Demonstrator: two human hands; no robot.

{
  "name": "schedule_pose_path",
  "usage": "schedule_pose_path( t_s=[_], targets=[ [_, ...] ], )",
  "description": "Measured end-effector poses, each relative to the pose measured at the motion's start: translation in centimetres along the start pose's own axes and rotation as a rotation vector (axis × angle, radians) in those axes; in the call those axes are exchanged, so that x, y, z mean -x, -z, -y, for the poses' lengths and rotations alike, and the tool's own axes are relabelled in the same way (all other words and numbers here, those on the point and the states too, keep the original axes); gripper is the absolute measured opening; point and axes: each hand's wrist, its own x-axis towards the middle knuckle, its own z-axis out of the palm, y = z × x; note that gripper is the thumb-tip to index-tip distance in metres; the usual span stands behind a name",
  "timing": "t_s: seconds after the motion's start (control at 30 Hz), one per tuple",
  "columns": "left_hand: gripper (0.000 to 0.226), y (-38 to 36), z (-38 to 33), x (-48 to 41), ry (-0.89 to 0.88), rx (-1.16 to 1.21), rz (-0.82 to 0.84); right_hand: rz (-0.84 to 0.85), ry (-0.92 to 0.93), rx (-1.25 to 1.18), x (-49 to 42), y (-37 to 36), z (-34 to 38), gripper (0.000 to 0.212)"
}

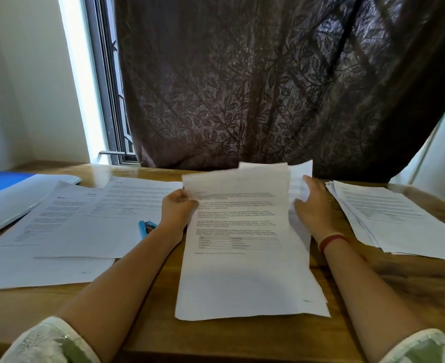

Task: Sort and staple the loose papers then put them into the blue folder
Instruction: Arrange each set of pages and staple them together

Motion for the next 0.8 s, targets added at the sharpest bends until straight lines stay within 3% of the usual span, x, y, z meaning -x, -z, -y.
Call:
schedule_pose_path(
  t_s=[0.1,0.2,0.33,0.5,0.57,0.67,0.8],
  targets=[
    [0.025,-0.4,0.4,-0.4,-0.004,-0.092,-0.042,-0.188,0.303,0.248,0.2,0.2,0.3,0.065],
    [0.034,-0.7,0.3,-0.4,-0.018,-0.155,-0.075,-0.304,0.467,0.427,0.1,0.8,1.4,0.070],
    [0.042,-0.8,0.4,-0.4,-0.039,-0.171,-0.087,-0.479,0.737,0.481,0.7,2.7,4.6,0.059],
    [0.025,-0.7,0.6,-0.6,-0.054,-0.224,-0.070,-0.435,1.095,0.463,2.5,4.0,12.5,0.037],
    [0.015,-0.5,0.7,-0.7,-0.066,-0.229,-0.045,-0.426,1.136,0.374,2.9,5.2,15.9,0.043],
    [0.018,-0.3,0.8,-0.7,-0.053,-0.192,0.009,-0.466,1.136,0.195,2.5,7.5,19.7,0.044],
    [0.021,-0.1,0.8,-0.3,-0.034,-0.174,0.034,-0.491,0.952,-0.141,0.9,9.3,21.3,0.039]
  ],
)
